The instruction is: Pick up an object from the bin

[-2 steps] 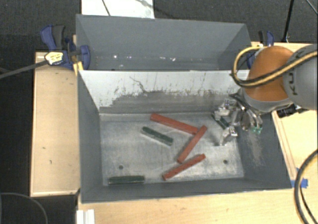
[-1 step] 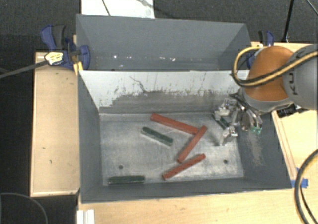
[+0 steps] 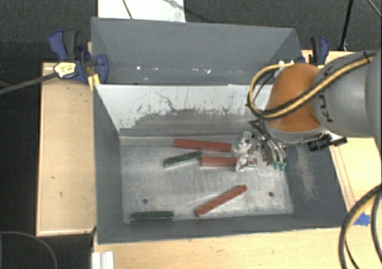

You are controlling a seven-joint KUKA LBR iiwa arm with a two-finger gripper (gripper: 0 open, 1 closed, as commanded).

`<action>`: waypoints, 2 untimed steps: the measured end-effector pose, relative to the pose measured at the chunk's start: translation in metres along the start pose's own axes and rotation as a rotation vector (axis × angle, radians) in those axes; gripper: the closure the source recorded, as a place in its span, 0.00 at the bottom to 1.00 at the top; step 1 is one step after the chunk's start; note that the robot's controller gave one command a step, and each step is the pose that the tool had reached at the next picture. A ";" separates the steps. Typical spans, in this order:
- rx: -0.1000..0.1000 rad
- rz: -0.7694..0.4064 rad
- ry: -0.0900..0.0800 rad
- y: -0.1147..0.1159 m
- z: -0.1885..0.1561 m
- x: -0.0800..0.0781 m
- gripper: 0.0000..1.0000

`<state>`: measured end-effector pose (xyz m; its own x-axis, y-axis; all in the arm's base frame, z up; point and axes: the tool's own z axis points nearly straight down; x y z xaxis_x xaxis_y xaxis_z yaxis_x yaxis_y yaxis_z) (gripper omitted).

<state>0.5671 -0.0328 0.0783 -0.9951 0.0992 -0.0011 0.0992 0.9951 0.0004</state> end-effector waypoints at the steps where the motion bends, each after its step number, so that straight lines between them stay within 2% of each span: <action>1: 0.000 -0.001 0.000 0.000 0.000 0.000 1.00; 2: 0.000 -0.005 -0.010 -0.016 -0.180 -0.006 1.00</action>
Offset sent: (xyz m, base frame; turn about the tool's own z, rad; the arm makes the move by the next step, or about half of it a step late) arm 0.0016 -0.0158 0.1751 -0.0097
